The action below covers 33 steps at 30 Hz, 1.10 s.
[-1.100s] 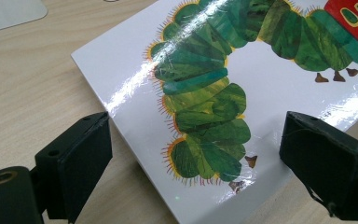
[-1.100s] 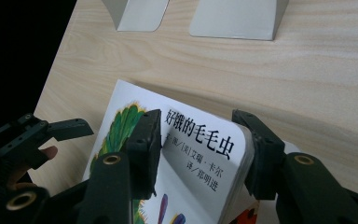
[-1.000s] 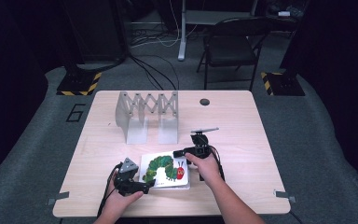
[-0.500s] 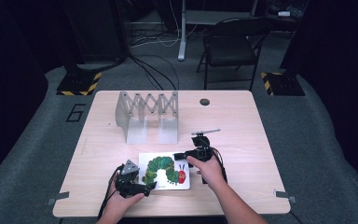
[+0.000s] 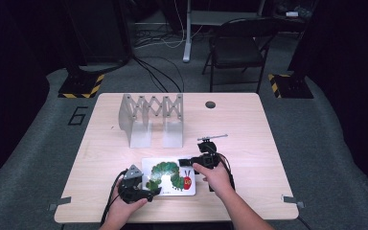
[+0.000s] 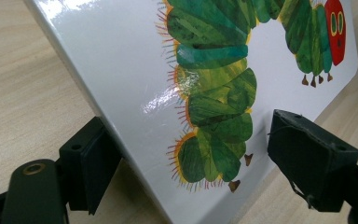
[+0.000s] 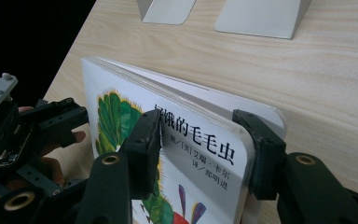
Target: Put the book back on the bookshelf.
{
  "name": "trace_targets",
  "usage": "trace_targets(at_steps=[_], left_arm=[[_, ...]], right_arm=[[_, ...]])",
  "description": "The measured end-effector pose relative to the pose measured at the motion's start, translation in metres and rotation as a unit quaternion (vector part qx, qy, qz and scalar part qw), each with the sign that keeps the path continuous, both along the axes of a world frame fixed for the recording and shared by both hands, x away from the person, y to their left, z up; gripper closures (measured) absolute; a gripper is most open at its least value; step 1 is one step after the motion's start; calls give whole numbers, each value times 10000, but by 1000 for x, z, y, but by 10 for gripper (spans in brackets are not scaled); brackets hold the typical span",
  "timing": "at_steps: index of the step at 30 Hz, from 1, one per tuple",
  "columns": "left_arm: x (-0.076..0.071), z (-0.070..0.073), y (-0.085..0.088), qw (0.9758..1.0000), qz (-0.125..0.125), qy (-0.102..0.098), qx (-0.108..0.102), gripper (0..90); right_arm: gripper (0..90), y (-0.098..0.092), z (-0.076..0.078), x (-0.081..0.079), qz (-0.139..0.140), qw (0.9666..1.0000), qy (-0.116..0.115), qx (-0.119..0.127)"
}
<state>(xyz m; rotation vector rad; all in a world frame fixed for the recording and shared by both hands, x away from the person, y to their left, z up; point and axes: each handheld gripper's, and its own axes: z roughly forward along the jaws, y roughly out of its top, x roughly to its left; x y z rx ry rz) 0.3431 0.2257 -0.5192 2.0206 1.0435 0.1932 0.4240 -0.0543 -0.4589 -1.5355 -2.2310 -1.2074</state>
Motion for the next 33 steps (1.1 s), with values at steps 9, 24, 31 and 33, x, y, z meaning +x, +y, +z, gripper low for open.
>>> trace_targets(at_steps=[9,24,31,33], left_arm=[[2,2,1,9999,-69,22,86,194],[10,18,9,9994,312,-125,106,339],[9,21,9,9987,359,-308,198,367],[8,21,10,9988,304,-301,244,373]], right_arm=[[528,-1,0,0,21,10000,-62,2],[506,6,19,-3,174,9994,-267,143],[469,8,23,-5,242,9989,-399,95],[467,8,24,-7,254,9988,-408,79]])
